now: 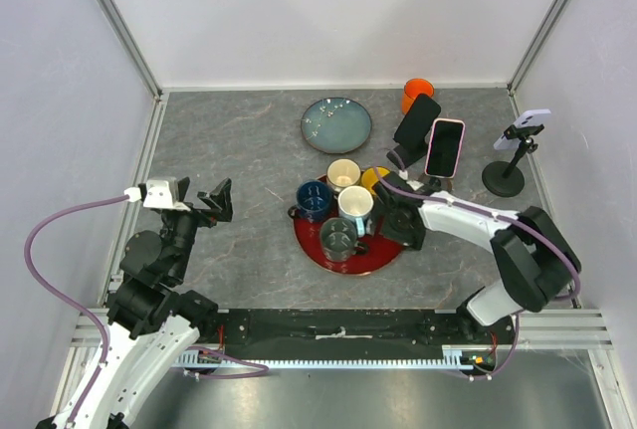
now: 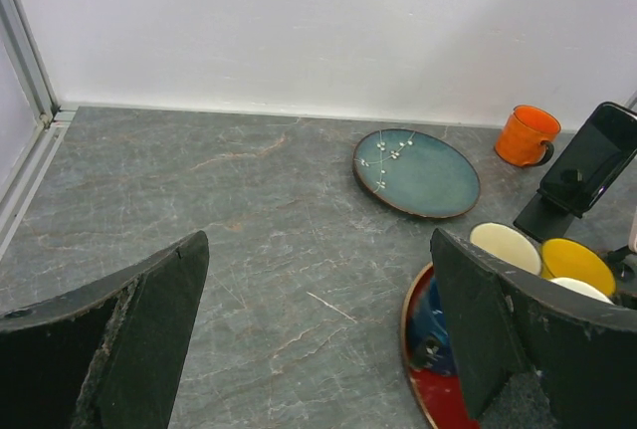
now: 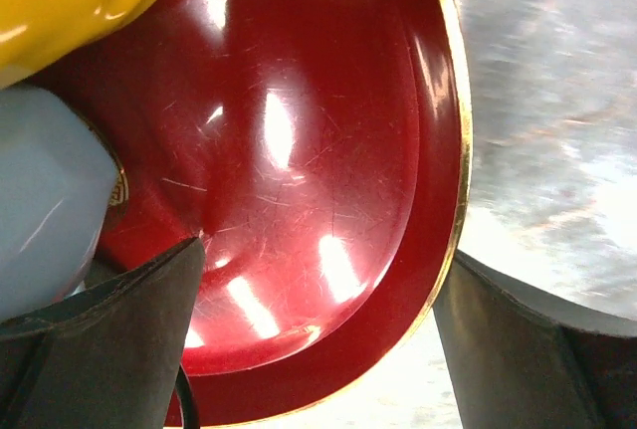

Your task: Remove the phone from the phone stand

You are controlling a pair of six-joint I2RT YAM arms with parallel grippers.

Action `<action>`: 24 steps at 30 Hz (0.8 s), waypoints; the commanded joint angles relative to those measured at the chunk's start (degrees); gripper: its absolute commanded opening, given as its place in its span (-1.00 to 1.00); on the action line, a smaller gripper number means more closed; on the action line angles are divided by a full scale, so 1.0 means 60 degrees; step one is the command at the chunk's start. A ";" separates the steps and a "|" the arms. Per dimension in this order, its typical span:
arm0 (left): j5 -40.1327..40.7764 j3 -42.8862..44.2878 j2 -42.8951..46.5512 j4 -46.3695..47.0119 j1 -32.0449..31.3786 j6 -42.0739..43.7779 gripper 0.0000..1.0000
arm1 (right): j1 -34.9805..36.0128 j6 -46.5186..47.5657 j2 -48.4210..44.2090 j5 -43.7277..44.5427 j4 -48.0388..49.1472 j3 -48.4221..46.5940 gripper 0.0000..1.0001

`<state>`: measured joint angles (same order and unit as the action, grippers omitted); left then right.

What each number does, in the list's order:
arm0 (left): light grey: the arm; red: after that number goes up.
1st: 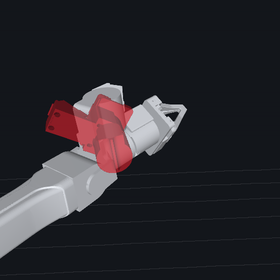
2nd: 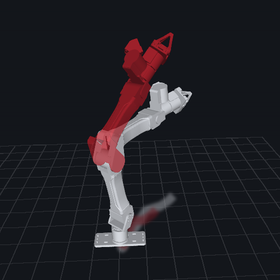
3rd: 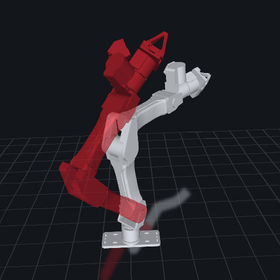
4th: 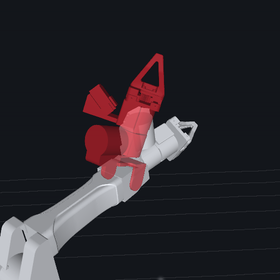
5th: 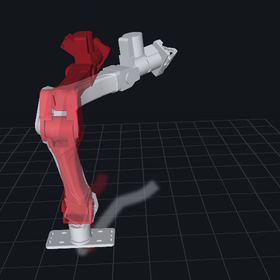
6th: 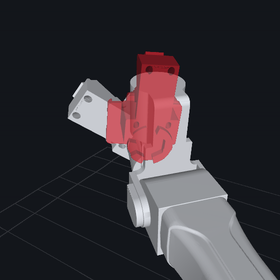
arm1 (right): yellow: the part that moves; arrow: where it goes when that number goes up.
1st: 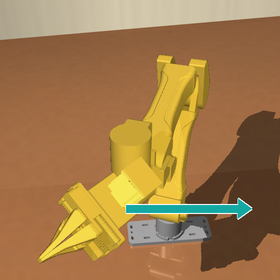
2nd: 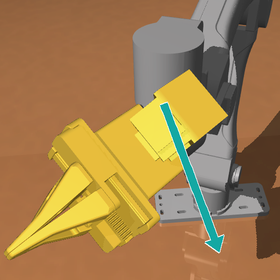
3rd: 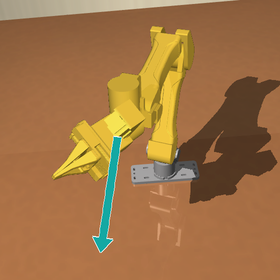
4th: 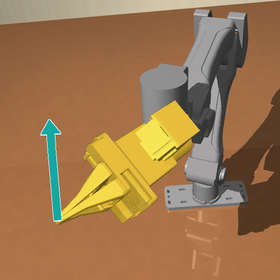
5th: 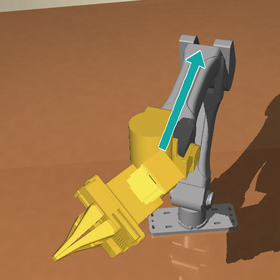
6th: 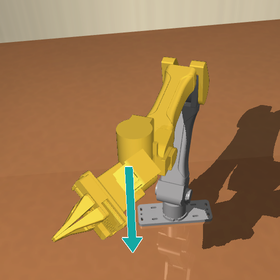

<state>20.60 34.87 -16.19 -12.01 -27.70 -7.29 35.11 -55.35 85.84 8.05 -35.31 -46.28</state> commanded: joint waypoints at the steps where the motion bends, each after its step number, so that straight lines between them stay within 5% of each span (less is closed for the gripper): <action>1: -0.0167 0.0238 -0.0027 0.0112 0.0076 -0.0323 0.97 | 0.0680 -0.0721 0.1245 -0.0596 0.2706 -0.1132 0.96; 11: -0.0810 0.0267 -0.0568 0.0127 0.0076 -0.0411 0.97 | 0.1457 -0.0720 0.3008 0.0268 0.2561 -0.3640 0.96; 24: -0.4135 0.1761 -0.4419 -0.0752 -0.0259 -0.2138 0.98 | 0.1458 -0.0106 -0.0941 0.3166 0.1140 -0.1443 0.96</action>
<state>3.92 42.15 -38.09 -15.40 -27.68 -14.06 43.99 -57.65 89.73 17.02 -24.64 -57.65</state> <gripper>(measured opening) 0.990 0.982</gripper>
